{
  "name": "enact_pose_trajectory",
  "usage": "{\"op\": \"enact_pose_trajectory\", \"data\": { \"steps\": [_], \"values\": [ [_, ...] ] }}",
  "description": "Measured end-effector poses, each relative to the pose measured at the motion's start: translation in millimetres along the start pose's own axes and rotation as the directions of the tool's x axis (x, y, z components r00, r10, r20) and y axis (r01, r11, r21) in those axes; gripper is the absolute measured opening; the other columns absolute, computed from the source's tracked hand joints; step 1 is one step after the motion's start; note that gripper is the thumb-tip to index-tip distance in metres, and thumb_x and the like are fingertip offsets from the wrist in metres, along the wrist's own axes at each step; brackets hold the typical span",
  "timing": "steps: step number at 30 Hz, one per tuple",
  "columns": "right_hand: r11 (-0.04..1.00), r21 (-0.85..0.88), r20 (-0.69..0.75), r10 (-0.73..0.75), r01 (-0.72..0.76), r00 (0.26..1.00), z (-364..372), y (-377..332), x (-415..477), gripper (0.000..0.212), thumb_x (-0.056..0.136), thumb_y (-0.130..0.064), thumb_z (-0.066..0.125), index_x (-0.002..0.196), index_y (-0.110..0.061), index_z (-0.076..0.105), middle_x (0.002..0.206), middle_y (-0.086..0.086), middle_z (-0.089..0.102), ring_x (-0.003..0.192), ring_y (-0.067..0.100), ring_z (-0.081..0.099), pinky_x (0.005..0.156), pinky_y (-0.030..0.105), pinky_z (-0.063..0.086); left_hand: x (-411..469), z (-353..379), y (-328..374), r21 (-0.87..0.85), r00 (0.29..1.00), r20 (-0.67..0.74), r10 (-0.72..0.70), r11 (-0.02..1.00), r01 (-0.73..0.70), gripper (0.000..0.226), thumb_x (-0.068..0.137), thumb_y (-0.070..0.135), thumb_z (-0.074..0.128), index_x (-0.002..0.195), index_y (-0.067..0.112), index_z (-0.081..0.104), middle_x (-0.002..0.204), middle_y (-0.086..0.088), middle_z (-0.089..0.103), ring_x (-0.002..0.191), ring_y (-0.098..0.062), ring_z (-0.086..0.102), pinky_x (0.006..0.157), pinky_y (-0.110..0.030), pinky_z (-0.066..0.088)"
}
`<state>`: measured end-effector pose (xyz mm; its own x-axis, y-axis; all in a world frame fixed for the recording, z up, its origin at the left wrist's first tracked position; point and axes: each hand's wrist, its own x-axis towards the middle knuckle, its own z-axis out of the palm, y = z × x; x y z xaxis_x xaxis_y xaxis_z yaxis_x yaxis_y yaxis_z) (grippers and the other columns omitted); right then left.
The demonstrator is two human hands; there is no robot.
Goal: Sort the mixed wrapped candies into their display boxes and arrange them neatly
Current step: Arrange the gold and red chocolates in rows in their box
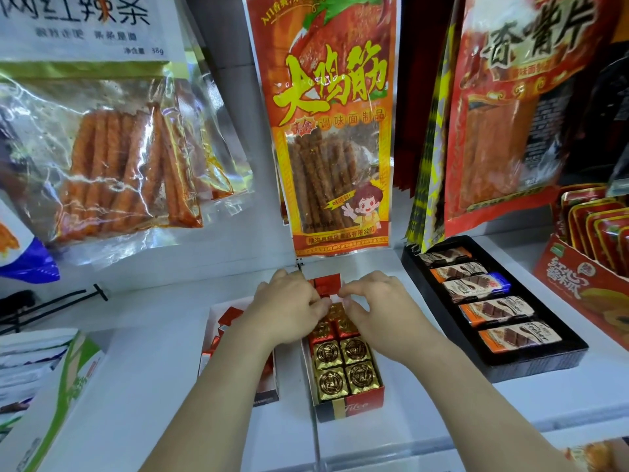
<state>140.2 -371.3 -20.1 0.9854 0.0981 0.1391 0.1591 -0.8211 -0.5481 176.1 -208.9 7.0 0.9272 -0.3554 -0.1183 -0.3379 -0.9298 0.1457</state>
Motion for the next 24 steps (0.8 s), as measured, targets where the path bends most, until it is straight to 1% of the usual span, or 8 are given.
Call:
{"op": "enact_pose_trajectory", "data": {
  "steps": [3,5,8,11,13,16,19,24],
  "values": [
    [1.000,-0.002,-0.045,0.023,-0.023,0.999,2,-3,6,0.028,0.096,-0.024,0.050,0.119,-0.031,0.063,0.119,0.002,0.054,0.117,0.023,0.041,0.094,0.026,0.036,-3,2,0,-0.054,0.998,0.054,0.013,0.998,-0.010,0.043,0.098,0.053,0.036,0.080,0.027,0.066,0.091,0.004,0.047,0.100,-0.016,0.035,0.085,-0.041,0.032],
    [0.999,-0.037,-0.022,0.035,-0.036,0.999,3,-4,13,0.027,0.094,-0.025,0.052,0.118,-0.031,0.064,0.118,0.003,0.054,0.115,0.025,0.042,0.094,0.028,0.037,-5,6,-5,-0.096,0.998,0.059,0.023,0.995,-0.017,0.046,0.097,0.053,0.036,0.081,0.023,0.068,0.090,0.003,0.050,0.098,-0.015,0.037,0.084,-0.040,0.033],
    [0.995,-0.095,0.018,0.015,-0.013,1.000,6,-6,31,0.026,0.091,-0.029,0.057,0.114,-0.033,0.067,0.113,0.005,0.059,0.111,0.028,0.047,0.096,0.034,0.041,-6,11,-14,-0.207,0.997,-0.077,0.026,0.977,-0.042,0.032,0.097,0.040,0.045,0.082,0.027,0.070,0.090,0.004,0.055,0.099,-0.018,0.043,0.087,-0.037,0.039],
    [0.978,-0.209,0.039,0.027,-0.018,0.999,8,-12,43,0.024,0.088,-0.037,0.057,0.109,-0.033,0.067,0.107,0.002,0.062,0.113,0.028,0.047,0.093,0.040,0.044,-7,11,-15,-0.212,0.968,-0.249,-0.008,0.976,-0.047,0.027,0.095,0.023,0.048,0.105,0.030,0.072,0.103,0.003,0.059,0.105,-0.020,0.044,0.080,-0.024,0.033],
    [0.951,-0.301,0.034,0.083,-0.069,0.996,10,-18,46,0.028,0.087,-0.044,0.059,0.108,-0.027,0.067,0.109,0.004,0.059,0.117,0.028,0.043,0.092,0.043,0.045,-8,10,-14,-0.181,0.954,-0.299,-0.020,0.983,-0.036,0.030,0.095,0.022,0.048,0.113,0.029,0.070,0.112,0.002,0.058,0.109,-0.019,0.042,0.081,-0.022,0.031],
    [0.915,-0.392,0.048,0.123,-0.095,0.991,14,-26,46,0.042,0.083,-0.052,0.061,0.112,-0.022,0.065,0.114,0.006,0.055,0.120,0.028,0.040,0.093,0.043,0.042,-10,12,-13,-0.186,0.947,-0.318,-0.039,0.982,-0.022,0.031,0.095,0.022,0.047,0.115,0.028,0.069,0.115,0.002,0.055,0.111,-0.017,0.039,0.082,-0.020,0.029],
    [0.930,-0.354,0.044,0.120,-0.097,0.992,15,-30,45,0.036,0.080,-0.053,0.064,0.104,-0.027,0.067,0.114,0.004,0.053,0.121,0.026,0.037,0.094,0.043,0.038,-10,13,-15,-0.193,0.944,-0.326,-0.052,0.981,-0.012,0.031,0.095,0.023,0.046,0.117,0.028,0.068,0.116,0.002,0.053,0.112,-0.017,0.038,0.084,-0.020,0.030],
    [0.966,-0.230,0.048,0.136,-0.122,0.990,21,-28,43,0.024,0.076,-0.053,0.067,0.092,-0.036,0.069,0.111,-0.001,0.048,0.116,0.023,0.034,0.092,0.042,0.038,-7,19,-15,-0.103,0.949,-0.302,-0.091,0.993,0.062,0.035,0.094,0.027,0.045,0.123,0.022,0.063,0.117,-0.004,0.050,0.115,-0.022,0.037,0.090,-0.032,0.044]
  ]
}}
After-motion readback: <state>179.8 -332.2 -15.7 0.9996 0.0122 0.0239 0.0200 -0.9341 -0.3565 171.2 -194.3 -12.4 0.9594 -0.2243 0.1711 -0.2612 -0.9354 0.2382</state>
